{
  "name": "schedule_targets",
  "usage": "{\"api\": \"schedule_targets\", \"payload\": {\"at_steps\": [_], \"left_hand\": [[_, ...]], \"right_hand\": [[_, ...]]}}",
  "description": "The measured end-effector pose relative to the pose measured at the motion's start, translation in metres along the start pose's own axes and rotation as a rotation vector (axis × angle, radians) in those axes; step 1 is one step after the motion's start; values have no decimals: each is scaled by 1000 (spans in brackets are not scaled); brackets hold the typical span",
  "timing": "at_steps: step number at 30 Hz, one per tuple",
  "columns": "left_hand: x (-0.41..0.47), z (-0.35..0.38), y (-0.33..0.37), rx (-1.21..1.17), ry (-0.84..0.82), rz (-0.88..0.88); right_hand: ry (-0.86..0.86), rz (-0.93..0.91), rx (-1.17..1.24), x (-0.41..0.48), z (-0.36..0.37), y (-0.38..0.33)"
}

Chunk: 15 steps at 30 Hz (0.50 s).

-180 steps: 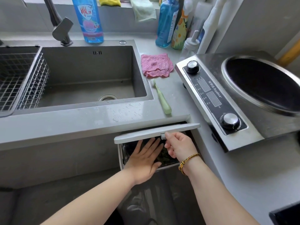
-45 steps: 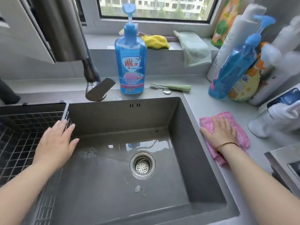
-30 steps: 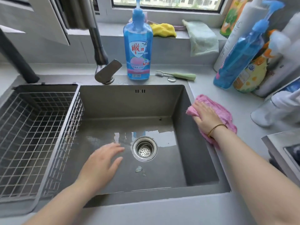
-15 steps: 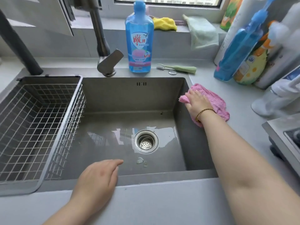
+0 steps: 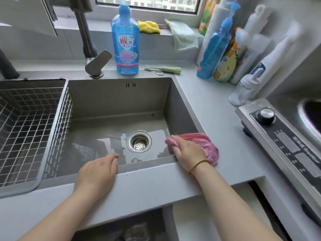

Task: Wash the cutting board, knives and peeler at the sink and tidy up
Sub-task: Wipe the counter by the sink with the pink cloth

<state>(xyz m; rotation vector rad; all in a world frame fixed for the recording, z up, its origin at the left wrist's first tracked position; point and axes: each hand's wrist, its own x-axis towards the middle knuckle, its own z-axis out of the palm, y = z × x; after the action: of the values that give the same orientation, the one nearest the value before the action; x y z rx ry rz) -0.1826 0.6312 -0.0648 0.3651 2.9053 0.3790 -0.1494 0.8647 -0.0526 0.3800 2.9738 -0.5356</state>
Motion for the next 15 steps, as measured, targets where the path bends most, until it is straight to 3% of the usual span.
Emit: {"api": "schedule_targets", "payload": {"at_steps": [6, 15], "left_hand": [[-3, 1, 2, -23, 13, -31], [-2, -3, 5, -2, -4, -71]], "right_hand": [[86, 0, -47, -11, -6, 13], [188, -298, 3, -111, 9, 84]]}}
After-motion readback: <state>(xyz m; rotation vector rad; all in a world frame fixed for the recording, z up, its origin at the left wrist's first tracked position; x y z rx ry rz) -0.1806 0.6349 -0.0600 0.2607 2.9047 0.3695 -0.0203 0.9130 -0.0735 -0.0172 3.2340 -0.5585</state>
